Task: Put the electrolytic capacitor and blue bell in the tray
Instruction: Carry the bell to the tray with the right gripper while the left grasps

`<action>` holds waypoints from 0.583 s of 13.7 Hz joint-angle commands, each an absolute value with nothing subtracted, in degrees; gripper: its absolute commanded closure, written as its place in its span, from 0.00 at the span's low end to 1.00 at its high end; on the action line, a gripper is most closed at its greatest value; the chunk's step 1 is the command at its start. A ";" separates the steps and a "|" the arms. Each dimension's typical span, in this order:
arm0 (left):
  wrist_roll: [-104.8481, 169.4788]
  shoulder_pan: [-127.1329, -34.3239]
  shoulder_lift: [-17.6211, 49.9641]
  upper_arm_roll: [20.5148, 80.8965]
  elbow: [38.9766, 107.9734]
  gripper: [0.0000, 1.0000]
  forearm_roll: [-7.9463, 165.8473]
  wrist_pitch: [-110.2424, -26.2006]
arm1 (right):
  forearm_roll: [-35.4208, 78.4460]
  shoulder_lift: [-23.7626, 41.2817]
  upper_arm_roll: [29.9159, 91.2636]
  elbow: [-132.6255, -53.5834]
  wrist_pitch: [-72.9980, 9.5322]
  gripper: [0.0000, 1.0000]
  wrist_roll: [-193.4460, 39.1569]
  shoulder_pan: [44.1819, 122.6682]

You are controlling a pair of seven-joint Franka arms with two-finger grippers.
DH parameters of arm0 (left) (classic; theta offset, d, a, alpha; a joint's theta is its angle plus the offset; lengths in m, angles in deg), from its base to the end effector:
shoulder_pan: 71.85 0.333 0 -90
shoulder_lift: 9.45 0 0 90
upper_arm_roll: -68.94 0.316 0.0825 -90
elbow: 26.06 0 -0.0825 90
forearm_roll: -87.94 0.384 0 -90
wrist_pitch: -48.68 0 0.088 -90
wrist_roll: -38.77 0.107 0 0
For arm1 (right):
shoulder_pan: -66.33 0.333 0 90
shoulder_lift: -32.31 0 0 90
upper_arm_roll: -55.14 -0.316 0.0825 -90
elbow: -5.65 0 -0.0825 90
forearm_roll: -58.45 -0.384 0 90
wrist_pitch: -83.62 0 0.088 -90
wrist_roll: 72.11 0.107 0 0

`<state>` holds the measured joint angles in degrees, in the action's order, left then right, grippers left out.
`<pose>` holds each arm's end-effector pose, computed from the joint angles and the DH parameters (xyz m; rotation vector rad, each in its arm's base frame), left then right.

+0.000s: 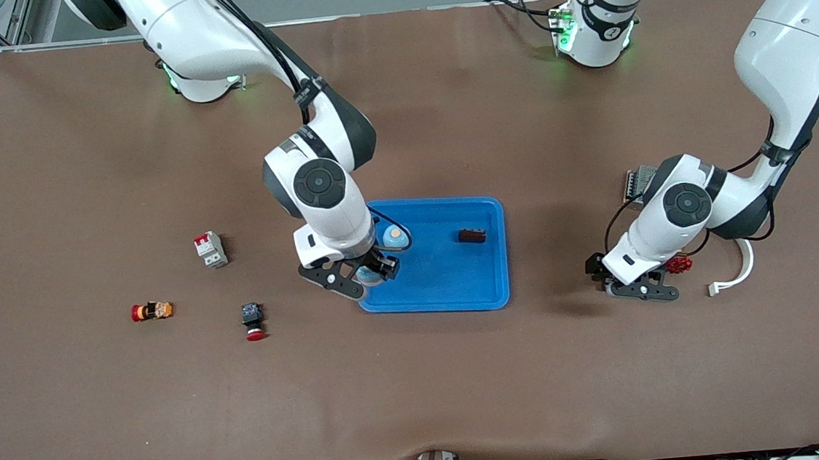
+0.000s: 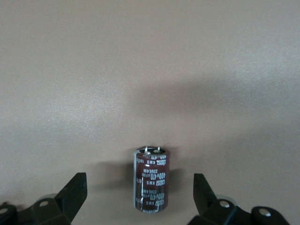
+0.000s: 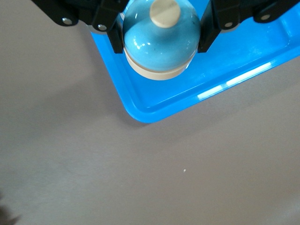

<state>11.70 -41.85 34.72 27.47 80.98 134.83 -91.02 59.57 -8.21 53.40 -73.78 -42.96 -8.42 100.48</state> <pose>0.6277 -0.0995 0.1884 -3.1013 0.3065 -0.1618 0.6041 0.4304 0.3034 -2.9606 0.7291 -0.1109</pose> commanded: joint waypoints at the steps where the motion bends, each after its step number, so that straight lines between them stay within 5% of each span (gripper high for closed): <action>1: 11.17 -42.15 36.08 27.63 79.76 0.00 134.79 -91.51 | 60.03 -10.57 53.82 -71.07 -44.07 0.53 -9.80 100.69; 8: 11.08 -42.06 36.08 27.63 79.76 0.00 134.70 -91.51 | 60.12 -15.06 53.91 -68.53 -46.81 0.53 -9.80 101.66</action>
